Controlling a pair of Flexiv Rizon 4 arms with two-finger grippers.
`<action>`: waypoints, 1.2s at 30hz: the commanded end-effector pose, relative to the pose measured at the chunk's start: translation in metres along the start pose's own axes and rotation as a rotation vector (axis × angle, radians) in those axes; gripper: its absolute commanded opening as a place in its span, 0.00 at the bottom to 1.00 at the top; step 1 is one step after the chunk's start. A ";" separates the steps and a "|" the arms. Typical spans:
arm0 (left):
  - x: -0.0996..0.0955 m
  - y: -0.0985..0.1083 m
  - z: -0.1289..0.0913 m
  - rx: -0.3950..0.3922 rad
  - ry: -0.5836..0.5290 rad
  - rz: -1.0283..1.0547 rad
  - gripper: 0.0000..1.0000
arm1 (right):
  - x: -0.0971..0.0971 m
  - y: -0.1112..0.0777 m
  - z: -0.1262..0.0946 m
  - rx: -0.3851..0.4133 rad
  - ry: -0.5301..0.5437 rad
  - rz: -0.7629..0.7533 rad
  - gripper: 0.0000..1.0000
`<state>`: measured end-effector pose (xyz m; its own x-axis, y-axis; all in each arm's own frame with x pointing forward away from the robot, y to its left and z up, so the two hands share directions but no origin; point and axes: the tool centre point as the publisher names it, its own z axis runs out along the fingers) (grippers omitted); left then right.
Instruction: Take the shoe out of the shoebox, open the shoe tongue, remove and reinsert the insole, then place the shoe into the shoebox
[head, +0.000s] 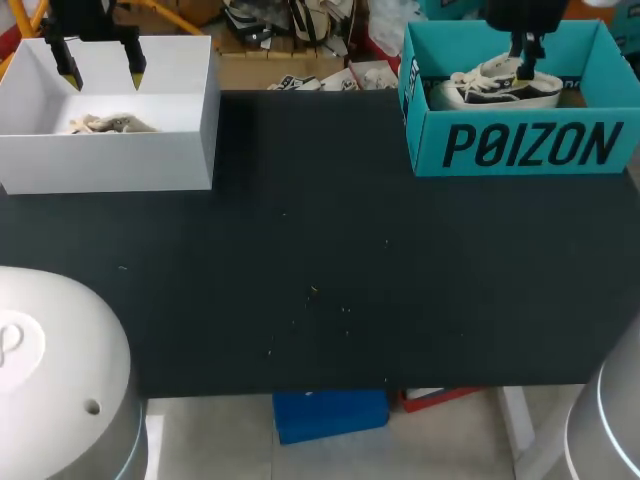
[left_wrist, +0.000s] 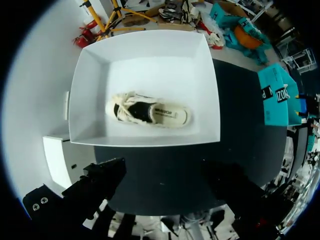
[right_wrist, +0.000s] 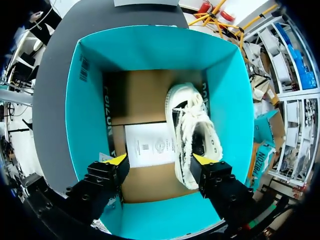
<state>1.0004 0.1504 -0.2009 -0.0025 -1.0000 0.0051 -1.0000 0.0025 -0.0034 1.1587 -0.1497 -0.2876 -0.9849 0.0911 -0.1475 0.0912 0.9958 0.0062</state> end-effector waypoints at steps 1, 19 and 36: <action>0.000 0.000 -0.001 -0.002 -0.002 -0.001 1.00 | -0.019 0.001 0.017 -0.002 0.046 -0.006 0.51; 0.000 0.000 -0.001 -0.002 -0.002 -0.001 1.00 | -0.047 -0.007 0.057 0.001 0.080 -0.028 0.52; 0.000 0.000 -0.001 -0.002 -0.002 -0.001 1.00 | -0.038 -0.012 0.082 -0.004 0.119 -0.010 0.48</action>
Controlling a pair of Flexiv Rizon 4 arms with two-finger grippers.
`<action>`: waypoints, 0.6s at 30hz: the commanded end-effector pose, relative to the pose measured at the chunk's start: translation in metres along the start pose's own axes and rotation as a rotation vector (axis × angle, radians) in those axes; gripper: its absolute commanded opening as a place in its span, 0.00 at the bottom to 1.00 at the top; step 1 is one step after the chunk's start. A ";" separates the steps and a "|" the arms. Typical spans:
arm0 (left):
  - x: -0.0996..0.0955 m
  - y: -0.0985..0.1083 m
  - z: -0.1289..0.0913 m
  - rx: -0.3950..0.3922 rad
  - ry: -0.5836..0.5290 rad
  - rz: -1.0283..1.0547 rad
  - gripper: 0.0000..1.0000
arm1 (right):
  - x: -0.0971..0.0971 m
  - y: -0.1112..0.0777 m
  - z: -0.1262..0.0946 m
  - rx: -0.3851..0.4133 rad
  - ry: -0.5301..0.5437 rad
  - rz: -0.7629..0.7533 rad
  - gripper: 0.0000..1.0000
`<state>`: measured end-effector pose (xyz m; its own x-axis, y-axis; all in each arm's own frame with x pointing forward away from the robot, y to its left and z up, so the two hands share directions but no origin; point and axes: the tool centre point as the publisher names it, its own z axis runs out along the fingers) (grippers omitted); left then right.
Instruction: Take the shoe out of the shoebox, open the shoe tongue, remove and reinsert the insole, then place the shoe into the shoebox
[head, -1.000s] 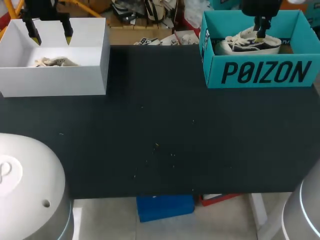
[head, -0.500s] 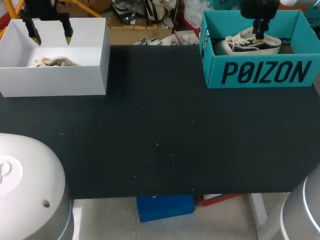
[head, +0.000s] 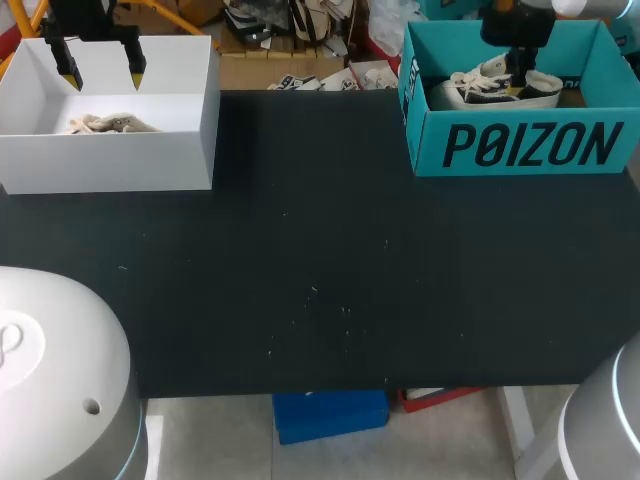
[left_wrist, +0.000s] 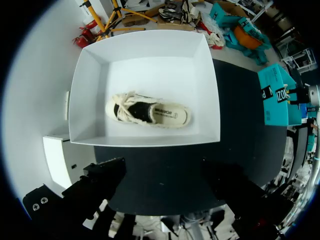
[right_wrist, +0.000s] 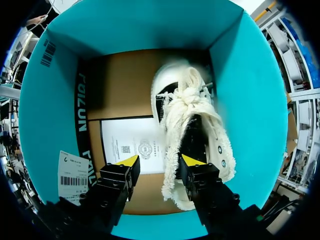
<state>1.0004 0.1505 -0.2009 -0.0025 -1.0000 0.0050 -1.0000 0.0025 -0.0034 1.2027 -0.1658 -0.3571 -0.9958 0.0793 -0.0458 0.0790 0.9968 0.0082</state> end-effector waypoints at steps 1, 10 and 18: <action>0.000 0.000 -0.001 -0.002 -0.002 -0.001 1.00 | -0.003 0.000 0.008 -0.001 0.018 0.003 0.47; 0.000 0.000 -0.001 -0.002 -0.002 -0.001 1.00 | -0.001 0.001 0.027 -0.006 0.026 0.008 0.44; 0.000 0.000 -0.001 -0.002 -0.002 -0.001 1.00 | -0.001 -0.001 0.042 0.000 0.040 0.000 0.42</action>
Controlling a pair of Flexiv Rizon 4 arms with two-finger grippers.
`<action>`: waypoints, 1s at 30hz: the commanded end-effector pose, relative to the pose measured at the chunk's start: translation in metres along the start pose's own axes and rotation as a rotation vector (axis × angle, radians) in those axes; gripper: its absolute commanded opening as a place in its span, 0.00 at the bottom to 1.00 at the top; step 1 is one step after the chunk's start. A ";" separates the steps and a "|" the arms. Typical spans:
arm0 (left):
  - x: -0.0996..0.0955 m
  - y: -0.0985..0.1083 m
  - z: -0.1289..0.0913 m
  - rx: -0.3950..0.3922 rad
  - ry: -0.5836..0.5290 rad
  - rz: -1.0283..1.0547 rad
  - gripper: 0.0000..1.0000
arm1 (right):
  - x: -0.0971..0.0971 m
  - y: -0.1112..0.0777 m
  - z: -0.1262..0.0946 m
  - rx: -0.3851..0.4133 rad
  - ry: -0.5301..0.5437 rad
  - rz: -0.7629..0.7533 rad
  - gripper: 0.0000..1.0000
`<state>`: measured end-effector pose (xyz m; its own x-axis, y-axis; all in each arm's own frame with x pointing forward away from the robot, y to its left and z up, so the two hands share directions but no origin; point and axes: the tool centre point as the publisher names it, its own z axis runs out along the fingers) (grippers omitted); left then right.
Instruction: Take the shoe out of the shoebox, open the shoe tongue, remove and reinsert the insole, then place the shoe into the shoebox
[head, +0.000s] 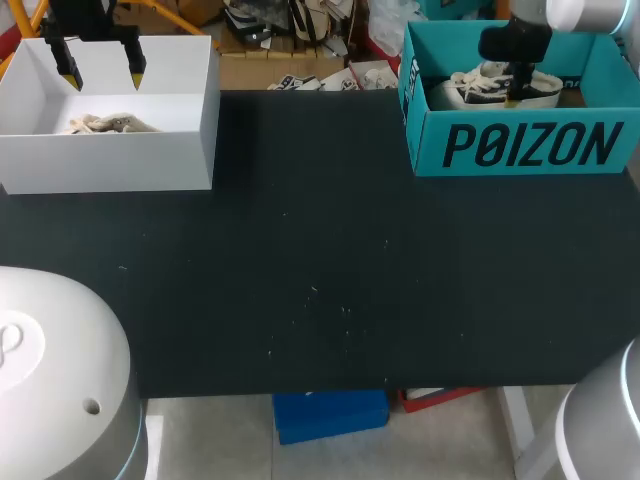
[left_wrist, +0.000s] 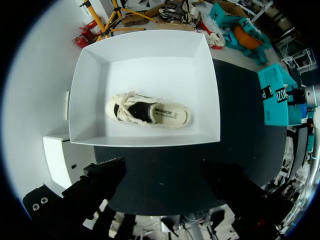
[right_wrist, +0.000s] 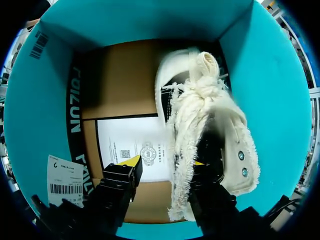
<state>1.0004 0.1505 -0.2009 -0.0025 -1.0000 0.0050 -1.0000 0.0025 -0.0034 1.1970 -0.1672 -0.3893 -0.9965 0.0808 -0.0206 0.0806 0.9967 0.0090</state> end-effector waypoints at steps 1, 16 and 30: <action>0.000 0.000 -0.001 -0.002 -0.002 -0.001 1.00 | -0.008 0.002 0.011 0.000 0.016 -0.003 0.41; 0.000 0.000 -0.001 -0.002 -0.002 -0.001 1.00 | -0.016 0.002 0.018 0.018 0.000 -0.024 0.00; 0.000 0.000 -0.001 -0.002 -0.002 -0.001 1.00 | -0.017 -0.003 -0.004 0.030 -0.032 -0.002 0.00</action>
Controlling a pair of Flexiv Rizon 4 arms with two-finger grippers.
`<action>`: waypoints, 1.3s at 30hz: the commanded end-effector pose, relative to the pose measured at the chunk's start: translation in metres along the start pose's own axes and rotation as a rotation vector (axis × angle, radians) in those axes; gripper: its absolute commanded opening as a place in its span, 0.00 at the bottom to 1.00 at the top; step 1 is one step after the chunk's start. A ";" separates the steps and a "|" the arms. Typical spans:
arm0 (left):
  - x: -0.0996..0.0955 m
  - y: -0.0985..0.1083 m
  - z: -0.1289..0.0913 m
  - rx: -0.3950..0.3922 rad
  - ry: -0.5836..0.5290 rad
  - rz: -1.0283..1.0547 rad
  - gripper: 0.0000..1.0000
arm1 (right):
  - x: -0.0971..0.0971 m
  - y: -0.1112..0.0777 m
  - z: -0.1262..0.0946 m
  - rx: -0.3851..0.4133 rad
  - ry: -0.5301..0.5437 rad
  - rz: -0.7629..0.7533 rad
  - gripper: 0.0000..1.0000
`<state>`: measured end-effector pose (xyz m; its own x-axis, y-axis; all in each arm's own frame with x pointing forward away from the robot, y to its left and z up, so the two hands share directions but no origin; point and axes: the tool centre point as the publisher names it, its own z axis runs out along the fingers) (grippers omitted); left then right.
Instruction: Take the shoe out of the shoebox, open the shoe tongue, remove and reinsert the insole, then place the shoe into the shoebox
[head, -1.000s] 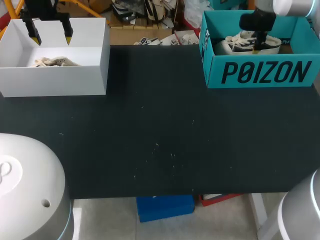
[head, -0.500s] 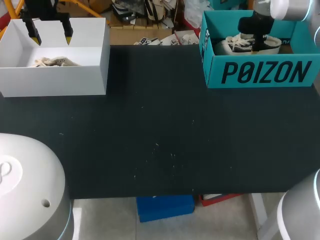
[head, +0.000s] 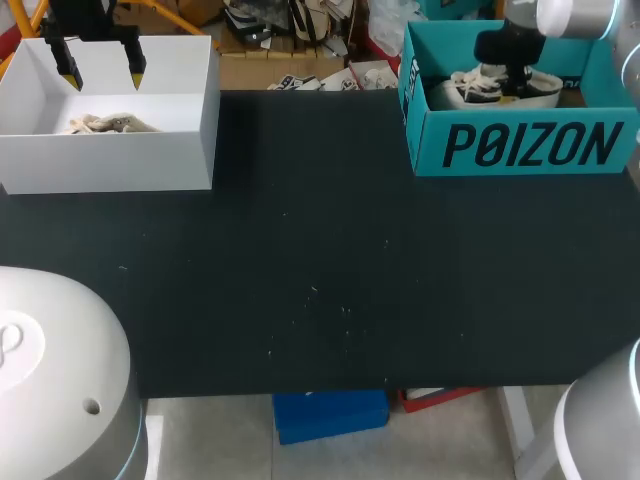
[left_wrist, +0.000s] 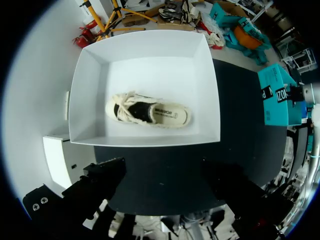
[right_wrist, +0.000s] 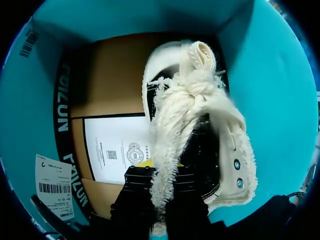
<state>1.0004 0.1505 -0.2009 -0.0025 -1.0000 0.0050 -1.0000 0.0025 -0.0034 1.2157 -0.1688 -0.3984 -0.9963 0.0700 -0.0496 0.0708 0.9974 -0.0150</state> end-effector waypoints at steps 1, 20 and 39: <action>0.000 0.000 -0.001 -0.002 -0.002 -0.001 1.00 | 0.002 -0.005 -0.017 0.010 -0.008 0.013 0.00; 0.000 0.000 -0.001 -0.002 -0.002 -0.001 1.00 | 0.031 -0.025 -0.109 0.049 -0.132 0.071 0.00; 0.000 0.000 -0.001 -0.002 -0.002 -0.001 1.00 | 0.064 -0.010 -0.242 0.113 -0.341 0.016 0.00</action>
<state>1.0004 0.1505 -0.2008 -0.0025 -1.0000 0.0050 -1.0000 0.0025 -0.0034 1.1789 -0.1858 -0.2191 -0.9690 0.0743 -0.2357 0.1018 0.9890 -0.1069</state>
